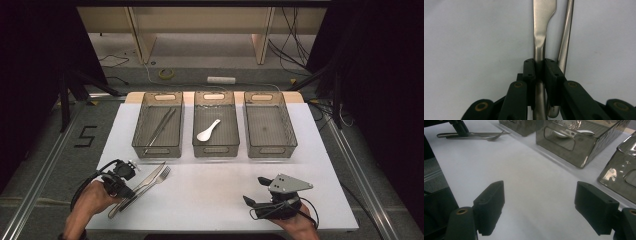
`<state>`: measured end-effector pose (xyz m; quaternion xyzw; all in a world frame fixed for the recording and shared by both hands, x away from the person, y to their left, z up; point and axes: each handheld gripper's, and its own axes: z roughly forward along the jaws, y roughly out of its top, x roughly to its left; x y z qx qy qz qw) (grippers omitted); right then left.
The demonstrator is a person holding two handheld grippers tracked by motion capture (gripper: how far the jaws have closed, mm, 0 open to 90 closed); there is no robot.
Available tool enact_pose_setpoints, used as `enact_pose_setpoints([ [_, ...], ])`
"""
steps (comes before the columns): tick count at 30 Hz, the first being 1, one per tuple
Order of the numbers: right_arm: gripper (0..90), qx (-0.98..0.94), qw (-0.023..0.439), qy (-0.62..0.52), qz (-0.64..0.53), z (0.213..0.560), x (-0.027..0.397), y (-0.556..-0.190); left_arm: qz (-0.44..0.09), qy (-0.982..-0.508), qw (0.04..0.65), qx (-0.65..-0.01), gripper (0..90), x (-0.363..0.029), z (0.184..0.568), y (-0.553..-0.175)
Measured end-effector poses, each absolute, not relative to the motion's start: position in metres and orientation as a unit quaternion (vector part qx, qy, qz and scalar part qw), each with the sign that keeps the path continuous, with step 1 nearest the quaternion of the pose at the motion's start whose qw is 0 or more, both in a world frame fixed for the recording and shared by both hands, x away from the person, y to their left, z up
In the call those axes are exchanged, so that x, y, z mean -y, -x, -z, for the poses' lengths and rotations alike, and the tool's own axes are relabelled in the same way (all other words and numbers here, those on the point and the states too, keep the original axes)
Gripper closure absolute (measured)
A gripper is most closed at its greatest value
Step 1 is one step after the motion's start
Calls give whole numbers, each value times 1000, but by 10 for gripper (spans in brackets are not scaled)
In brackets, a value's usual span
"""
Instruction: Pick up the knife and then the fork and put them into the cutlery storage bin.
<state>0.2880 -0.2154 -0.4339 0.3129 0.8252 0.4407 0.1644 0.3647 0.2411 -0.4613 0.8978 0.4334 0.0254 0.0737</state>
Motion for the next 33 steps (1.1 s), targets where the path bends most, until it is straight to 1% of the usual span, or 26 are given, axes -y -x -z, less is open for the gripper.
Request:
enact_pose_setpoints([
  [7, 250, -824, 166, -314, -442, 434, 217, -288, -31, -893, 78, -443, 796, -247, 458, -365],
  [14, 251, -824, 165, -314, -441, 434, 217, -288, -23, -890, 90, -447, 797, -252, 452, -362],
  [16, 250, -825, 165, -313, -441, 434, 217, -288, -20, -891, 85, -446, 797, -251, 450, -361],
  [24, 250, -824, 166, -314, -442, 434, 217, -288, -25, -894, 100, -437, 797, -245, 436, -358],
  [26, 250, -824, 165, -314, -441, 434, 217, -288, -19, -897, 100, -430, 797, -243, 433, -357],
  [33, 250, -824, 164, -315, -442, 434, 217, -288, -13, -902, 126, -413, 796, -227, 420, -352],
])
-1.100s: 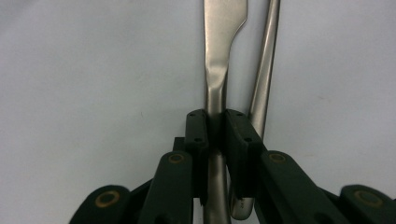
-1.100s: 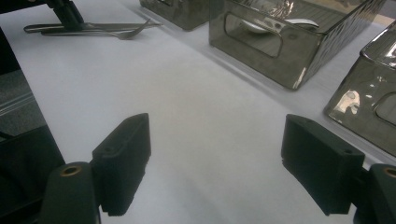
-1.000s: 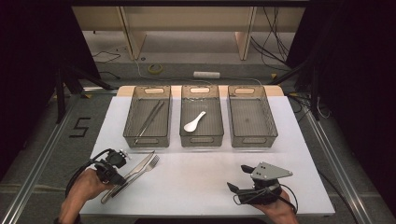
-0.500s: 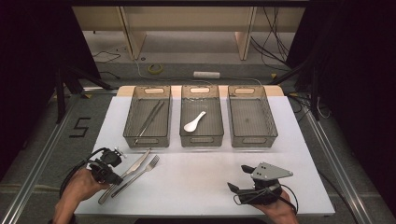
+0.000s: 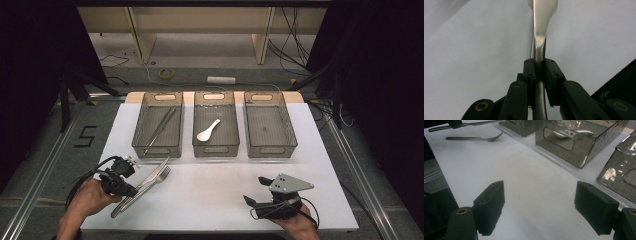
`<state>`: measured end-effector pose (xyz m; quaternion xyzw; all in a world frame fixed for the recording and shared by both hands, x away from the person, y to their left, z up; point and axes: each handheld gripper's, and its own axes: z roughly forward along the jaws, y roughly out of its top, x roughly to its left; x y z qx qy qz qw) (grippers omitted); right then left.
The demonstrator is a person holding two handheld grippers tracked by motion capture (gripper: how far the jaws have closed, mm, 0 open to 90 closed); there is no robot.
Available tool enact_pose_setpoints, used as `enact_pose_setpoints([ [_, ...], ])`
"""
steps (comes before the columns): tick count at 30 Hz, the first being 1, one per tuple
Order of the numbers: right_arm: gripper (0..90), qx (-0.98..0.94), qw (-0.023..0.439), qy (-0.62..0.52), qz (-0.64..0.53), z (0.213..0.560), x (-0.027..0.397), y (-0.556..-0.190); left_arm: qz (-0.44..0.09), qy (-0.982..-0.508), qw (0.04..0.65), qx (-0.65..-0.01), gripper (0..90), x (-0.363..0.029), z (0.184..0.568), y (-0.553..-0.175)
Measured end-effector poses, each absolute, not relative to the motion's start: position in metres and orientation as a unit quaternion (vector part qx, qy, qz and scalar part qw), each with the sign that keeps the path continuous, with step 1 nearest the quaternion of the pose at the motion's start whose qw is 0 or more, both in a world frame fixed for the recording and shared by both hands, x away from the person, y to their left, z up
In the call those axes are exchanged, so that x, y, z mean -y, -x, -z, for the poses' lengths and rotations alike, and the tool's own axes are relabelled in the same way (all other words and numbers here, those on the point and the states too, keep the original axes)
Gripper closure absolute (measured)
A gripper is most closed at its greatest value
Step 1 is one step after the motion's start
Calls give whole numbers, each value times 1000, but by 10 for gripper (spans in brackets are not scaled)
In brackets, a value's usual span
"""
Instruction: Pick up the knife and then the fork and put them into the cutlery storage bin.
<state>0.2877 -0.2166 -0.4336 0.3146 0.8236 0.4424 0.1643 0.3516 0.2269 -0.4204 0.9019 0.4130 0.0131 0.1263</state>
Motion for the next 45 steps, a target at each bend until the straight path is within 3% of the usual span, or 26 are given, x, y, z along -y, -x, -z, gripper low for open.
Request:
enact_pose_setpoints([
  [9, 251, -823, 162, -299, -455, 430, 209, -284, 22, -913, 159, -375, 797, -193, 406, -349],
  [22, 259, -847, 191, -194, -456, 417, 175, -266, 52, -944, 139, -295, 796, -117, 410, -360],
  [34, 280, -882, 264, -99, -377, 430, 142, -267, 58, -959, 123, -250, 795, -74, 411, -364],
  [45, 368, -898, 306, -31, -314, 446, 118, -271, 66, -969, 102, -217, 795, -50, 414, -359],
])
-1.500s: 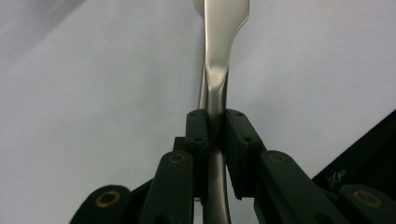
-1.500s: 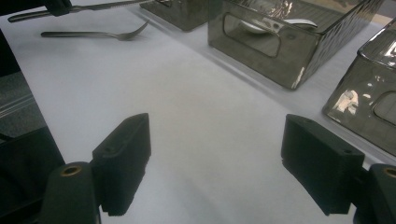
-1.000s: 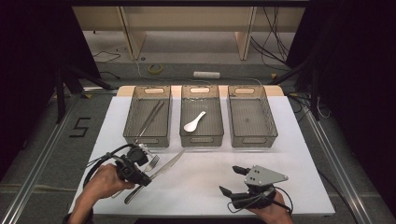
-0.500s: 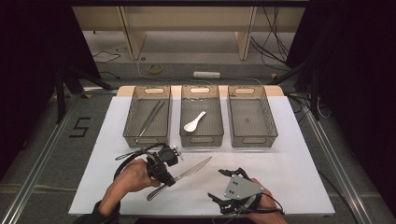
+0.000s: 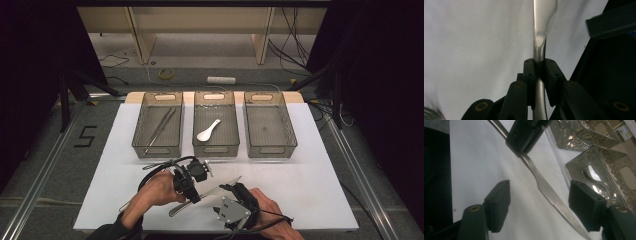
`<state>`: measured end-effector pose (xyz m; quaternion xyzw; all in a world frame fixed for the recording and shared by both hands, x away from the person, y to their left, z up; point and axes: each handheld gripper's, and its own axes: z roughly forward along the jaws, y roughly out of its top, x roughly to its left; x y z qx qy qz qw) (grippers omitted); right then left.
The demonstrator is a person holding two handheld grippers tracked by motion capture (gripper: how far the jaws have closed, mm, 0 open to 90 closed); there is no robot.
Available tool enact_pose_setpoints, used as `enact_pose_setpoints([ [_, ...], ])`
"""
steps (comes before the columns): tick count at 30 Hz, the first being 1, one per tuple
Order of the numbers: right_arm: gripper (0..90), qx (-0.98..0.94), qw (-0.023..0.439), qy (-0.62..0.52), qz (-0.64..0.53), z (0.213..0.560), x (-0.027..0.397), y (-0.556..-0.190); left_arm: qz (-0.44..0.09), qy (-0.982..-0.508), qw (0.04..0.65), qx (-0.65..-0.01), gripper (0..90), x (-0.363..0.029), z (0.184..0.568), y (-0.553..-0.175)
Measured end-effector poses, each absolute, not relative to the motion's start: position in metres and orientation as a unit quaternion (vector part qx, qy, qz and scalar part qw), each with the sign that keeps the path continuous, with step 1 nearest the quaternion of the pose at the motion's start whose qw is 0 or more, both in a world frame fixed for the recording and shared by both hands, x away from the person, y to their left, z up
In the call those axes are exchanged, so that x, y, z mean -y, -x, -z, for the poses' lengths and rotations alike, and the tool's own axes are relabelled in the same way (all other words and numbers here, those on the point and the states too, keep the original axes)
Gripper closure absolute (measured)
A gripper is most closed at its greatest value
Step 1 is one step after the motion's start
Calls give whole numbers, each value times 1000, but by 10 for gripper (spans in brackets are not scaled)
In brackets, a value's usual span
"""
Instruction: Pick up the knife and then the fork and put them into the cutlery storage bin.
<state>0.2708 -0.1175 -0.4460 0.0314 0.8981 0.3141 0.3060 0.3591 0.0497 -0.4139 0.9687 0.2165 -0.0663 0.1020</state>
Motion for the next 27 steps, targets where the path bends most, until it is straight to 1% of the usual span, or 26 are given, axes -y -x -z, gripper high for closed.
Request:
enact_pose_setpoints([
  [3, 382, -902, 315, -21, -296, 448, 114, -270, 64, -972, 92, -209, 795, -44, 414, -355],
  [4, 391, -901, 326, -7, -285, 449, 114, -270, 65, -972, 91, -205, 795, -42, 414, -355],
  [7, 421, -902, 326, -13, -283, 453, 109, -269, 69, -975, 86, -195, 795, -34, 415, -353],
  [9, 443, -903, 337, 5, -267, 455, 108, -269, 67, -976, 84, -189, 795, -30, 415, -353],
  [12, 506, -900, 351, 11, -257, 457, 107, -266, 68, -977, 84, -183, 795, -27, 413, -352],
  [20, 627, -893, 384, 66, -225, 462, 104, -263, 65, -978, 81, -178, 795, -22, 413, -351],
  [24, 674, -892, 393, 78, -210, 466, 101, -261, 66, -979, 83, -174, 795, -17, 412, -350],
  [27, 728, -888, 402, 91, -203, 467, 100, -259, 65, -980, 83, -168, 795, -16, 410, -350],
])
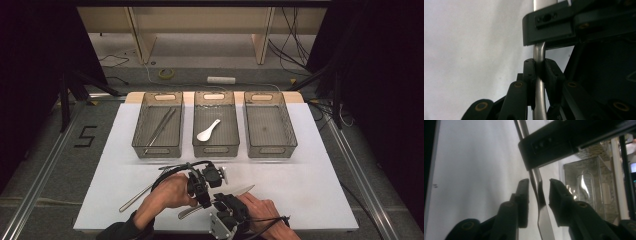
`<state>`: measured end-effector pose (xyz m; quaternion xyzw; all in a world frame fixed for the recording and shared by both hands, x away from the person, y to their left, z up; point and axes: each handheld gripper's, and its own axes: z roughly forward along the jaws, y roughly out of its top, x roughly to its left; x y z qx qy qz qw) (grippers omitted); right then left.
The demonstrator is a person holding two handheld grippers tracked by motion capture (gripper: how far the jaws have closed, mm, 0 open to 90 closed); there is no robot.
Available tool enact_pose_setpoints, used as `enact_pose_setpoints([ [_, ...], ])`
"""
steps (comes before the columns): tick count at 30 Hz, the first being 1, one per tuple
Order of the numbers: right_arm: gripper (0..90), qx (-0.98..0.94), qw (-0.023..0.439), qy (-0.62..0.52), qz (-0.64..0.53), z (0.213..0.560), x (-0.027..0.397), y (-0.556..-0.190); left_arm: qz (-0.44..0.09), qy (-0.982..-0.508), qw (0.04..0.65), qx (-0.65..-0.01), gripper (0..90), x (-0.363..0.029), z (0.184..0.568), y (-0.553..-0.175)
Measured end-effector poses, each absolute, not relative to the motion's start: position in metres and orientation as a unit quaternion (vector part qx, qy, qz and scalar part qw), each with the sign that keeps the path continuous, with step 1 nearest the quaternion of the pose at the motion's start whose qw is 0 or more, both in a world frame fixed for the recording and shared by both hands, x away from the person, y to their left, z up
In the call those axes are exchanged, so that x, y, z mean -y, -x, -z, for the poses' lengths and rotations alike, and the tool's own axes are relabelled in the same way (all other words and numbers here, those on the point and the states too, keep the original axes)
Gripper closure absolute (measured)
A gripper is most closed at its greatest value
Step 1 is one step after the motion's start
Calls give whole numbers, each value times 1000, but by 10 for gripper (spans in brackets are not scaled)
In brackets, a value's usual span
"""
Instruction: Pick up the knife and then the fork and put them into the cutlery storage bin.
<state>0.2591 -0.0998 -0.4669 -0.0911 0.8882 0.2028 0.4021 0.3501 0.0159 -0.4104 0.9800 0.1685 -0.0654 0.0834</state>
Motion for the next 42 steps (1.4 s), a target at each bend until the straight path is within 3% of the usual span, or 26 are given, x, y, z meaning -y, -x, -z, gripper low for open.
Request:
enact_pose_setpoints([
  [11, 815, -882, 416, 136, -175, 468, 98, -255, 68, -980, 83, -165, 793, -13, 411, -350],
  [23, 839, -881, 413, 159, -168, 462, 102, -254, 75, -981, 100, -150, 773, -15, 406, -350],
  [28, 843, -887, 410, 143, -158, 463, 105, -258, 58, -977, 116, -167, 609, -20, 402, -354],
  [35, 844, -895, 399, 103, -168, 456, 114, -268, 37, -968, 153, -194, 526, -35, 389, -361],
  [42, 844, -909, 370, 18, -194, 445, 136, -290, 4, -941, 233, -246, 455, -68, 368, -363],
])
